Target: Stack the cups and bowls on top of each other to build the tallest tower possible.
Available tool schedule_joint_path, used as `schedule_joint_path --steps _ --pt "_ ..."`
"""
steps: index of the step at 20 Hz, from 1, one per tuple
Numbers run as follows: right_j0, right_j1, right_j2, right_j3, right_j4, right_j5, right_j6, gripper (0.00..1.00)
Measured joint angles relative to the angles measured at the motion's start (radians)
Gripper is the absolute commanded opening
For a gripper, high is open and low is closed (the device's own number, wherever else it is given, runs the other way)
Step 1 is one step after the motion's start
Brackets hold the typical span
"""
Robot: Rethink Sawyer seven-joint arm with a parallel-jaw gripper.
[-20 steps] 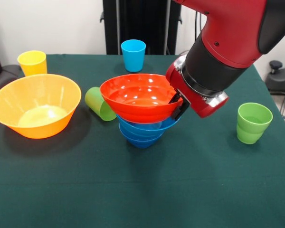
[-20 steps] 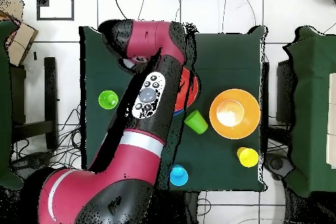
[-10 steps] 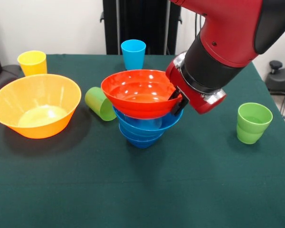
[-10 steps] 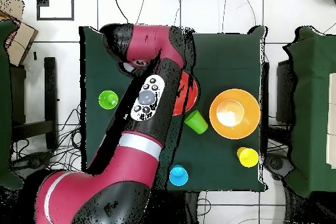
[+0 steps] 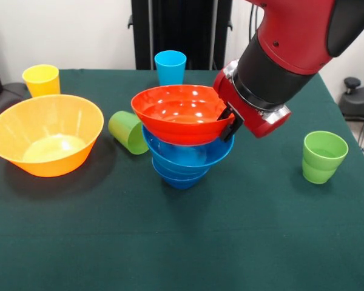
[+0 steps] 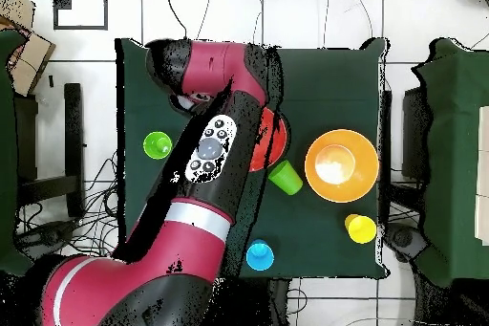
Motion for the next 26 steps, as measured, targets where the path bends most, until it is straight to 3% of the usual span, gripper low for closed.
schedule_joint_path --steps 26 --pt "0.000 -0.016 0.000 0.018 0.000 -0.070 0.000 0.00"
